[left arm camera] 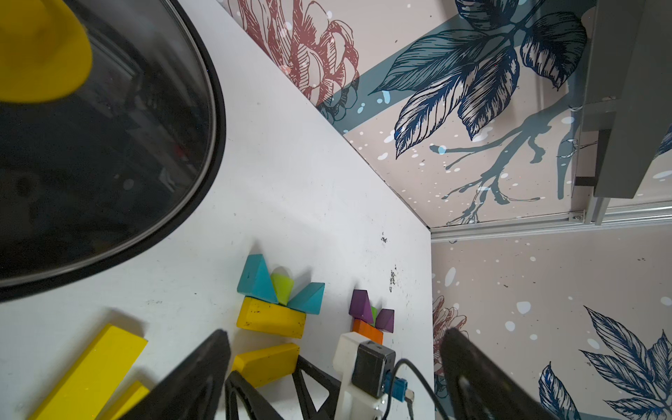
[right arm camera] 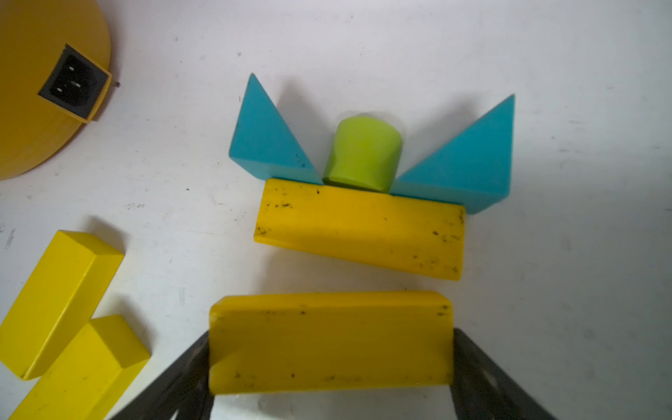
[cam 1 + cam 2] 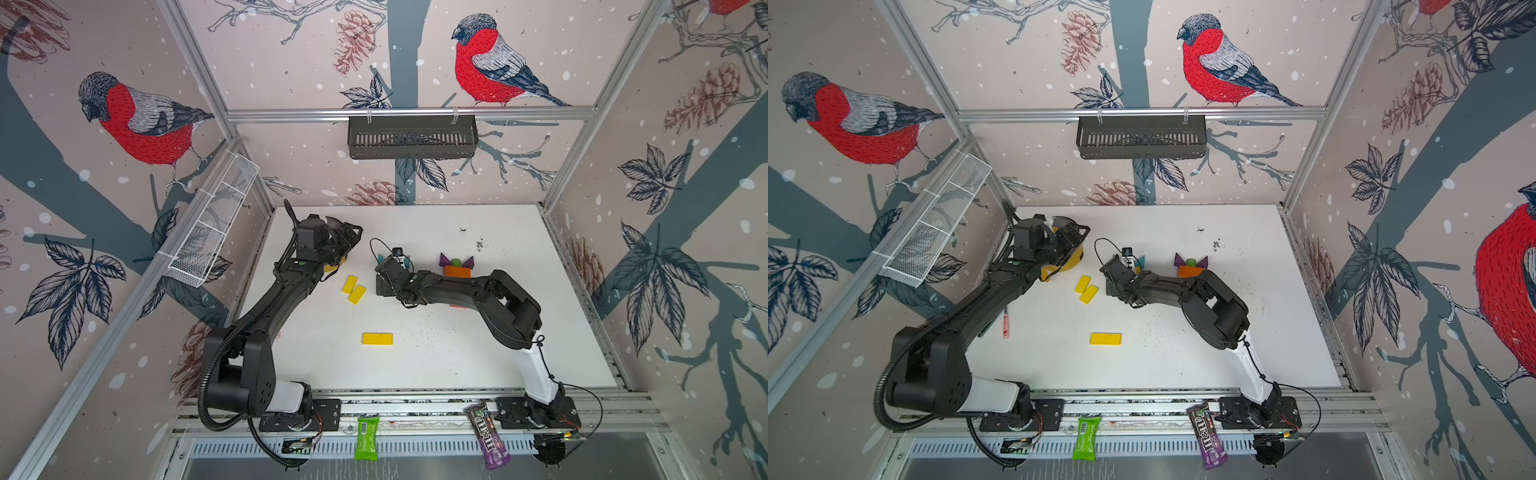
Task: Assemble a carrot with building blocks
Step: Assemble the building block at the center of the board.
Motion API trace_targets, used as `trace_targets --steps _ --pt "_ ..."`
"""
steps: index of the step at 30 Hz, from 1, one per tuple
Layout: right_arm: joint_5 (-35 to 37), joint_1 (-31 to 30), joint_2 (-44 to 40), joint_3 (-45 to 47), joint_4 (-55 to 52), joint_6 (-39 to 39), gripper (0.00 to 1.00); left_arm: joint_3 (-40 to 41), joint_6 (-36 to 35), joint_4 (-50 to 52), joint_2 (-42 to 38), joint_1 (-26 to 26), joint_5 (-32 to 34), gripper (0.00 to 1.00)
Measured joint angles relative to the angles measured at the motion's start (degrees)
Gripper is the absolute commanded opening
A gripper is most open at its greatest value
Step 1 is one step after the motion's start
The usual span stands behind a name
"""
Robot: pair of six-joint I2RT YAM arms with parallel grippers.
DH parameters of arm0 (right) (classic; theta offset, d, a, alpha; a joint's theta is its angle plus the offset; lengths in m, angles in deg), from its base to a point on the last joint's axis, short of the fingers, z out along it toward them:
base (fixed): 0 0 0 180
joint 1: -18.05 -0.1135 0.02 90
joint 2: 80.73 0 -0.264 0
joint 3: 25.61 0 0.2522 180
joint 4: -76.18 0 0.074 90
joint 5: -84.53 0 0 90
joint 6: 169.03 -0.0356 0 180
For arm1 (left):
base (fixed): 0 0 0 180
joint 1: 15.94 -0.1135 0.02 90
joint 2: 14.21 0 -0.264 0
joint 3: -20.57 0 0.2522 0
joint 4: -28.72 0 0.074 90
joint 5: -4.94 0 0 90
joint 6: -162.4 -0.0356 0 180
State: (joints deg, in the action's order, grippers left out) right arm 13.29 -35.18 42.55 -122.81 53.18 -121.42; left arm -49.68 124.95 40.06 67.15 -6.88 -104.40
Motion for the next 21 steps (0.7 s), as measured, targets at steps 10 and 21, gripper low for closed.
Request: trace_targets --steps 10,21 --pt "-1.49 -0.33 -1.79 0.83 -2.95 -1.11 1.00 0.07 0.02 -0.02 0.00 -0.15 -0.02 0.91" --pt "-3.85 0.83 -9.38 5.44 -1.88 5.42 0.76 0.07 0.00 -0.02 -0.02 -0.17 0.07 0.91"
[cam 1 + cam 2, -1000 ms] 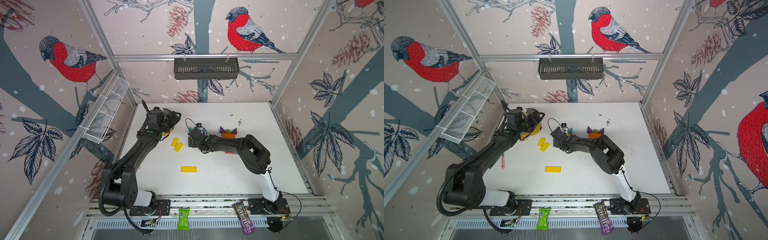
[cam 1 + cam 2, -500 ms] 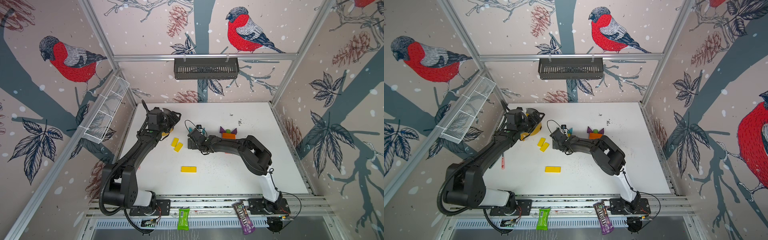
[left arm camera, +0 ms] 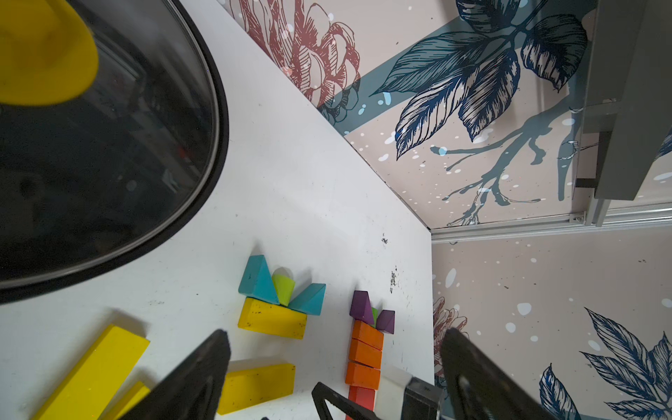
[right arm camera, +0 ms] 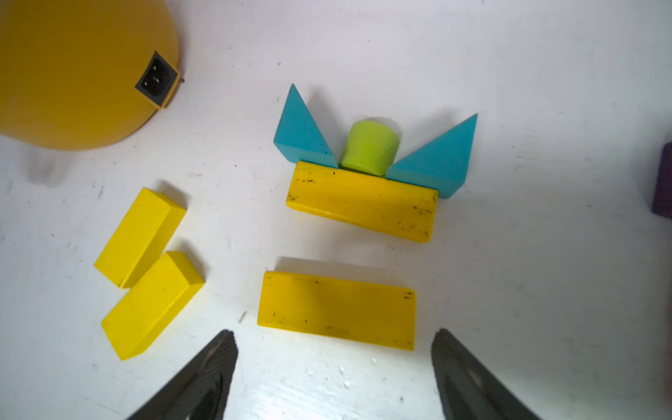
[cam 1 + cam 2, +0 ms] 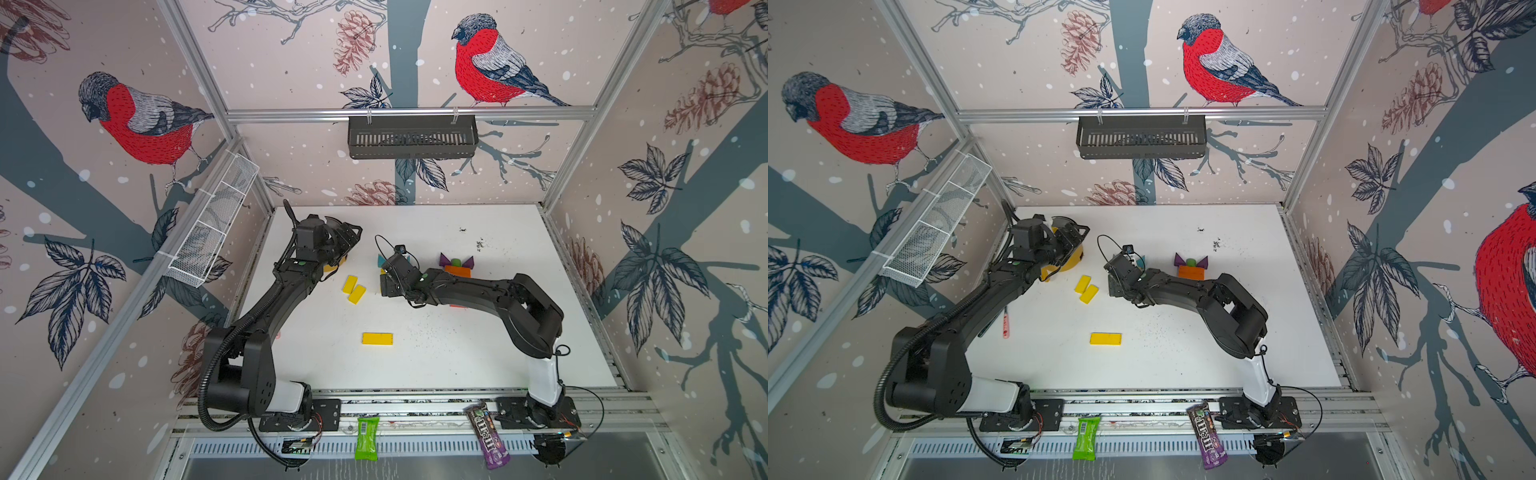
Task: Assemble a carrot with building blocks
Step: Assemble the building block at the center of the board.
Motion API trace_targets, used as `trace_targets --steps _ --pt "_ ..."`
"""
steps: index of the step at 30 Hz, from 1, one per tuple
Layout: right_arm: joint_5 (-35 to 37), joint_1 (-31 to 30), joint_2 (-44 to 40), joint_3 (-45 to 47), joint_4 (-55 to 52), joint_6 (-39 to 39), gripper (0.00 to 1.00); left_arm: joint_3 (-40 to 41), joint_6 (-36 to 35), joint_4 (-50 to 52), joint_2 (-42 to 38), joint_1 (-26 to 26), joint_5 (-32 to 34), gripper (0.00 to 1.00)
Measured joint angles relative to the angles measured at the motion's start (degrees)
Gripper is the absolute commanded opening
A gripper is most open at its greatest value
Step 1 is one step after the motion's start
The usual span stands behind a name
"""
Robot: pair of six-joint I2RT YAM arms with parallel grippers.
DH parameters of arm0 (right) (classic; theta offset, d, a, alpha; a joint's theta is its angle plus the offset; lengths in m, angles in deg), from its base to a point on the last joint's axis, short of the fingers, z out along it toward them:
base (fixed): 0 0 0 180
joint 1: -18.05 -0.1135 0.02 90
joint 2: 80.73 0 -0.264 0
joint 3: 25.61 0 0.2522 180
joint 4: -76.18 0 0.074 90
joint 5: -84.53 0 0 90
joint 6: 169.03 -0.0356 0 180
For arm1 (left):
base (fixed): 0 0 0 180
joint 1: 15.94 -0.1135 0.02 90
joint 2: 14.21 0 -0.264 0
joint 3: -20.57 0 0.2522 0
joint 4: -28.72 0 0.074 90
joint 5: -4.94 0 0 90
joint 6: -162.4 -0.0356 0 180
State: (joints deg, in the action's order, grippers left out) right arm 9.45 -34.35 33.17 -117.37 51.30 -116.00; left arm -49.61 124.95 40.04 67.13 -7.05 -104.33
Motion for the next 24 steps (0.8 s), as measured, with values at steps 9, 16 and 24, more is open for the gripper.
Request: trace_targets --steps 9,16,24 --pt "-5.68 1.55 0.35 2.43 -1.25 8.70 0.82 0.00 -0.02 0.00 0.22 0.00 -0.02 0.91" --pt "-5.86 2.23 4.63 -0.15 -2.54 10.10 0.77 0.00 -0.02 0.00 0.70 0.00 0.00 0.91" --pt "-5.60 3.65 5.62 -1.64 -3.06 10.16 0.72 0.00 -0.02 -0.04 0.74 0.00 -0.04 0.91"
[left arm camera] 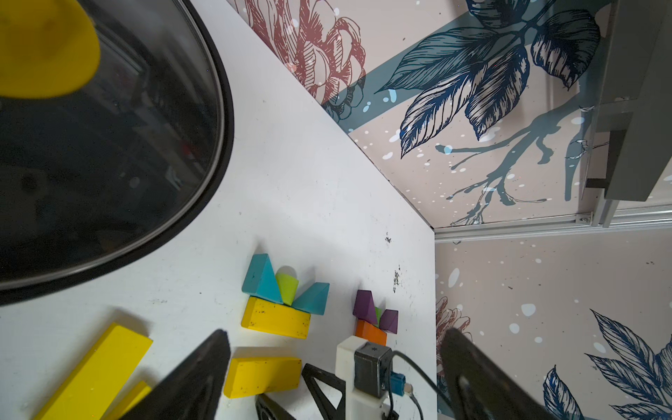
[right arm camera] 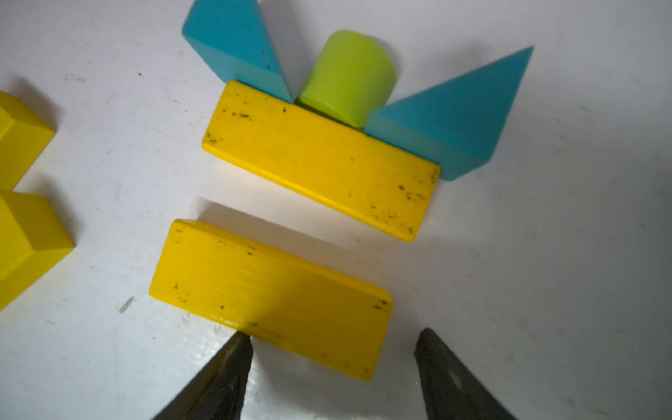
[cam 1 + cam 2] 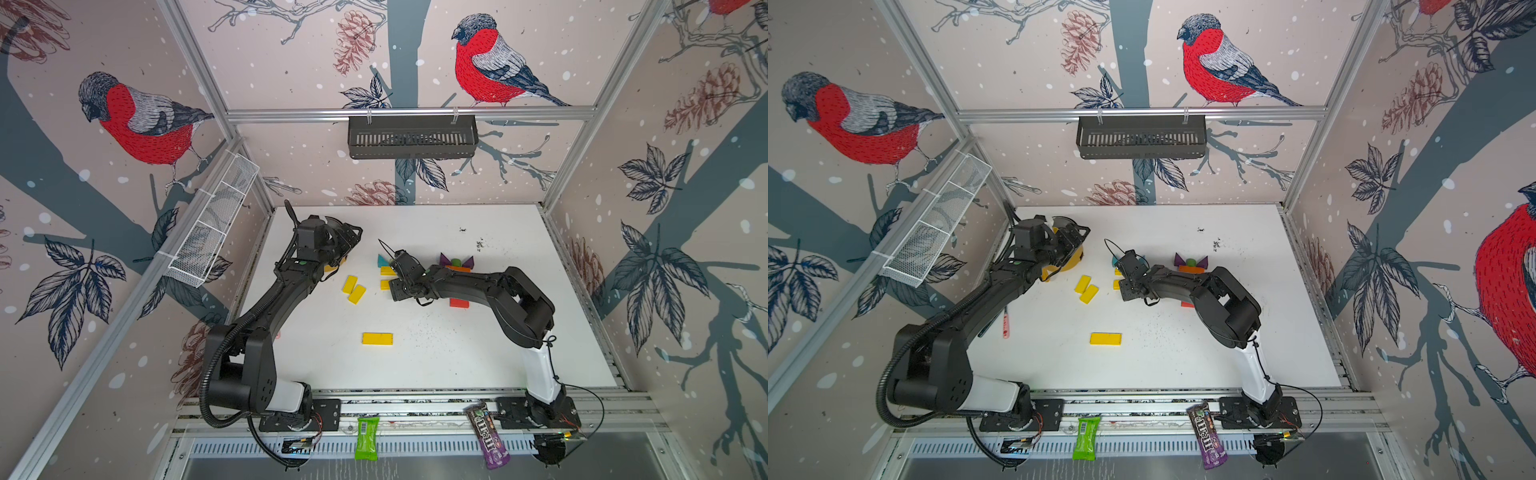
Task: Assemble a carrot with building blocks
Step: Assemble the building block at the center of the board.
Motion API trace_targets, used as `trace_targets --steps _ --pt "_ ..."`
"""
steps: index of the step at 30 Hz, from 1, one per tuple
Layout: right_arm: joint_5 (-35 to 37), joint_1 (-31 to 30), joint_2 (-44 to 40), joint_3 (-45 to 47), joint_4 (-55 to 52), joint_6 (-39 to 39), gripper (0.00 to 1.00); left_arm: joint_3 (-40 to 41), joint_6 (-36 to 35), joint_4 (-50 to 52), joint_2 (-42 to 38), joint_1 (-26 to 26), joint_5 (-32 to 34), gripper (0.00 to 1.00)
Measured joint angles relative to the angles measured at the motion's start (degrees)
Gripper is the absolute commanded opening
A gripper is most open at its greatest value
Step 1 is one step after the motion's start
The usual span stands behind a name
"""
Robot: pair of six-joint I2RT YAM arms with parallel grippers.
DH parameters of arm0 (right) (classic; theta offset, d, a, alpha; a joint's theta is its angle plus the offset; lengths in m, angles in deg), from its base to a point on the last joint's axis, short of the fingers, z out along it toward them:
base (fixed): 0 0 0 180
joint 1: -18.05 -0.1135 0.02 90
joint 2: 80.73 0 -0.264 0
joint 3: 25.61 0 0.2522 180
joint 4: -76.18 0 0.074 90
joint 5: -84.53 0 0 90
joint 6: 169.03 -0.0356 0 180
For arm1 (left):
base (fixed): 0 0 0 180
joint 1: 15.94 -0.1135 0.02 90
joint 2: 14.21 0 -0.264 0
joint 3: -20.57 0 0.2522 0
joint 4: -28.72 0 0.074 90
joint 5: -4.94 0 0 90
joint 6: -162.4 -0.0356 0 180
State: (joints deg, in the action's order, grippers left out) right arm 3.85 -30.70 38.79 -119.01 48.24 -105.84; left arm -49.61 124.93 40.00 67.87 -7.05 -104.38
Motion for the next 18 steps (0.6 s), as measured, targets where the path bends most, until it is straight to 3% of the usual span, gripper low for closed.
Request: trace_targets --steps 18 --pt "-0.07 0.04 1.68 -2.91 -1.68 2.78 0.67 0.04 0.04 -0.28 0.44 0.00 -0.15 0.91"
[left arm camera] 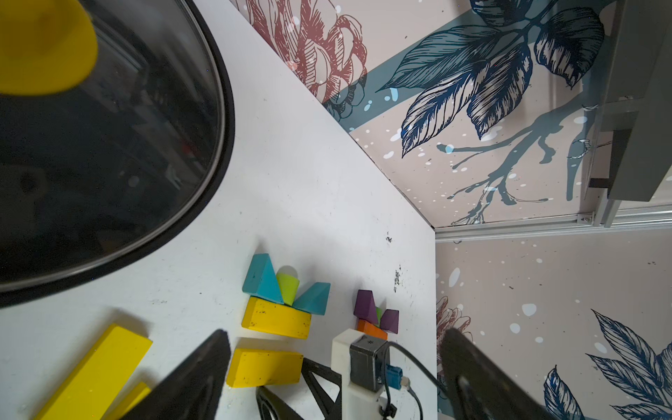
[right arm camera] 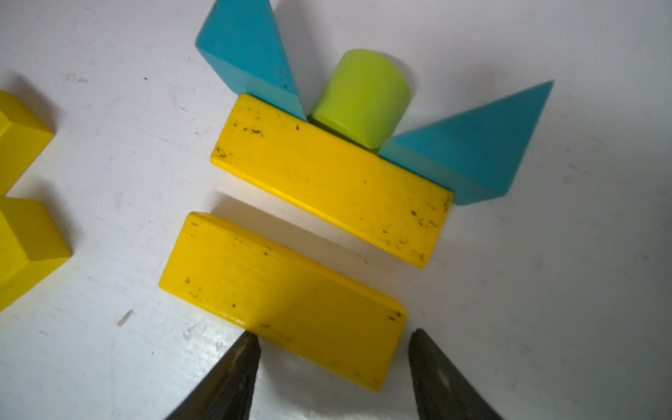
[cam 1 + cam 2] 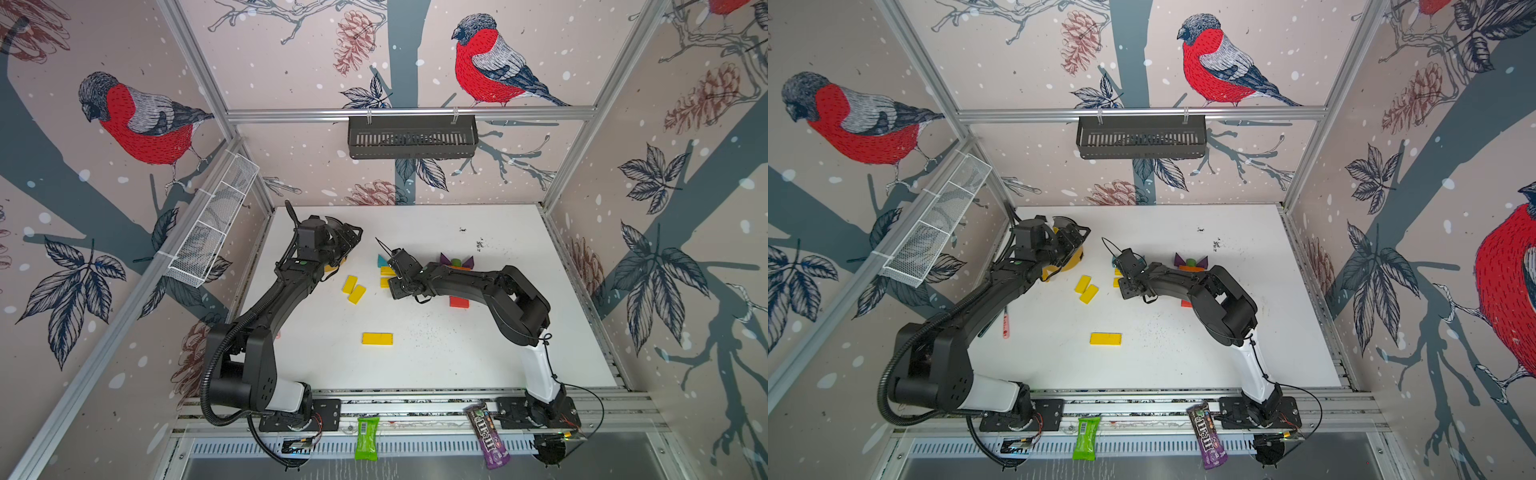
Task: Assemble a carrot with building blocks
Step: Assemble the building block at the center of the board.
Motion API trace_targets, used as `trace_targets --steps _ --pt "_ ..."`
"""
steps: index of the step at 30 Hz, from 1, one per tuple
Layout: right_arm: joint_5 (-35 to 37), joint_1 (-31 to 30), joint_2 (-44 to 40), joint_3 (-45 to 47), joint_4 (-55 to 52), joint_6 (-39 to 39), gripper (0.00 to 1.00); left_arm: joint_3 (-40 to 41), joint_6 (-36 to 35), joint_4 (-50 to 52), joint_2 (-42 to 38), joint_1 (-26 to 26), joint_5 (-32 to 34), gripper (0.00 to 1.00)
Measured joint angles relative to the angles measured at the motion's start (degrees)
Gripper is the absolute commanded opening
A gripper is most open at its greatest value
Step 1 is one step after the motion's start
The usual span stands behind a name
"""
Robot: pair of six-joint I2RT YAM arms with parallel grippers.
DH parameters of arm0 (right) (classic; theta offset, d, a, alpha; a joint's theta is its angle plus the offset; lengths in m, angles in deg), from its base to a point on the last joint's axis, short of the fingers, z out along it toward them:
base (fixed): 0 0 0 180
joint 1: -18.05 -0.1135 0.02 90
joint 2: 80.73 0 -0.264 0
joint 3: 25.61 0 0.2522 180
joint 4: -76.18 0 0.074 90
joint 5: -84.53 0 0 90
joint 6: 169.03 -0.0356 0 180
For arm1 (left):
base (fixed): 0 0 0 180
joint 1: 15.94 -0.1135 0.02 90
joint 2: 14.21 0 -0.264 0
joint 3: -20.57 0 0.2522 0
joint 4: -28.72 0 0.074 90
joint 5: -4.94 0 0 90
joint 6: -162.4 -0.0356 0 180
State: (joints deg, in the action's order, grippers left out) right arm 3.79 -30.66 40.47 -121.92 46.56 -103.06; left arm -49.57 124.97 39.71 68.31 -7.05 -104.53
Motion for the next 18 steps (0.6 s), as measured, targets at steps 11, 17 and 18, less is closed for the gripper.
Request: trace_targets --steps 11,17,18 --pt "0.55 0.02 0.92 -1.90 -0.98 0.72 0.65 0.11 0.13 -0.07 0.00 0.00 -0.07 0.90" --pt "1.27 0.02 1.64 -2.80 -2.01 1.70 0.66 0.24 0.13 -0.22 0.00 0.00 -0.07 0.90" --pt "1.38 0.02 1.68 -2.89 -2.05 1.70 0.66 0.24 0.13 -0.28 0.00 0.00 -0.07 0.90"
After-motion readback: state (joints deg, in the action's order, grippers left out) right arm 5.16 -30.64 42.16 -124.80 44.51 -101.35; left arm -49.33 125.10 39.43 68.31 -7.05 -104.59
